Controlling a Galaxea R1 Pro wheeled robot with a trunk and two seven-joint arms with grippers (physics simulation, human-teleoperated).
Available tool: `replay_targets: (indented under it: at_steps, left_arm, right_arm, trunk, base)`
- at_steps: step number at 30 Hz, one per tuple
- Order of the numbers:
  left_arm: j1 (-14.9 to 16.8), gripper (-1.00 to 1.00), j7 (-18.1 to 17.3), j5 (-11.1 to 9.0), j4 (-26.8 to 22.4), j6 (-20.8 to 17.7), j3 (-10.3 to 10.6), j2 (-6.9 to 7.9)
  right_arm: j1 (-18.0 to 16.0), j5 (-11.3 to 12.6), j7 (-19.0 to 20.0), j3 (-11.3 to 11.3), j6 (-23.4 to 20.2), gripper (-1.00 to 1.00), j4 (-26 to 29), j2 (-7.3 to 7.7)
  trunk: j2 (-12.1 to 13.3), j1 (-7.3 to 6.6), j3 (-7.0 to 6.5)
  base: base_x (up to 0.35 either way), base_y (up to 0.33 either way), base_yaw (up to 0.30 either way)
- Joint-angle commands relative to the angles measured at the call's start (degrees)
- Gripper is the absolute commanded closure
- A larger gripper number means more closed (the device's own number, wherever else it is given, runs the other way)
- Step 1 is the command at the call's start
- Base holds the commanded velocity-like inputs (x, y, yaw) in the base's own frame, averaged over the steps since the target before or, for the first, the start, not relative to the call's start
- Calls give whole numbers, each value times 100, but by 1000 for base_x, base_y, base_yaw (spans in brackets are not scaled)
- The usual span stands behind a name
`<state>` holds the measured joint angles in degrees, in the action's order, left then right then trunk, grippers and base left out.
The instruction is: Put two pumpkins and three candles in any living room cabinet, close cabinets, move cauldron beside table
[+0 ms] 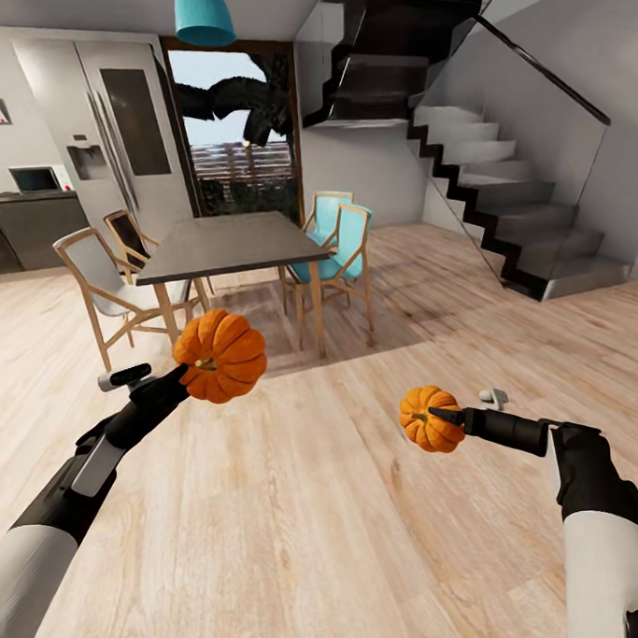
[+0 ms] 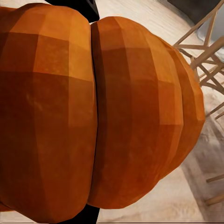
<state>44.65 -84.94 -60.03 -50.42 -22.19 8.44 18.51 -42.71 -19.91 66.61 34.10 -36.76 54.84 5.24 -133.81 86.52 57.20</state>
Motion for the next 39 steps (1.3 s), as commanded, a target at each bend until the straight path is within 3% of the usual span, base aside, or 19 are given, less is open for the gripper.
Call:
replay_targets:
  at_steps: [1,5,23,27,29,30,31,33,36,38,39]
  left_arm:
    - [0,100,-7,0,0,4,0,1]
    - [0,100,-8,-4,1,4,0,3]
    - [0,100,20,-8,20,-17,-14,20]
    - [7,100,86,2,342,-10,-35,59]
    - [28,100,321,11,604,17,-23,41]
    - [47,100,763,20,756,36,-10,4]
    - [59,100,1426,22,825,34,27,-34]
    - [55,100,1562,75,860,32,156,-45]
    - [15,100,1628,242,959,19,561,4]
    - [-20,100,1634,290,1191,14,691,40]
    - [-39,100,1637,311,1541,12,750,57]
  right_arm:
    - [0,22,-26,1,-26,100,0,-4]
    - [0,22,-35,1,-32,100,0,-5]
    - [0,22,-43,1,-25,100,-6,-5]
    - [0,22,-43,1,-35,100,-4,2]
    - [0,22,-43,1,-39,100,-1,3]
    - [0,22,-43,-3,-43,100,0,3]
    - [0,16,-44,-7,-43,100,-6,3]
    - [0,20,-41,-6,-42,100,-4,3]
    - [0,26,-27,-2,-48,100,13,9]
    - [0,26,-21,-2,-50,100,21,11]
    - [0,21,-21,-10,-52,100,25,12]
  trunk:
    - [0,0,8]
    - [0,0,41]
    - [722,-396,-136]
    - [882,-483,-176]
    - [962,-527,-196]
    - [1002,-549,-207]
    - [1042,-571,-217]
    - [1123,-615,-238]
    - [1243,-681,-278]
    - [1323,-725,-311]
    - [1363,-747,-329]
  base:
    - [0,0,178]
    - [0,0,179]
    - [0,0,181]
    - [0,0,182]
    - [0,0,183]
    - [0,0,185]
    - [0,0,187]
    - [0,0,191]
    - [0,0,121]
    - [0,0,39]
    - [0,0,12]
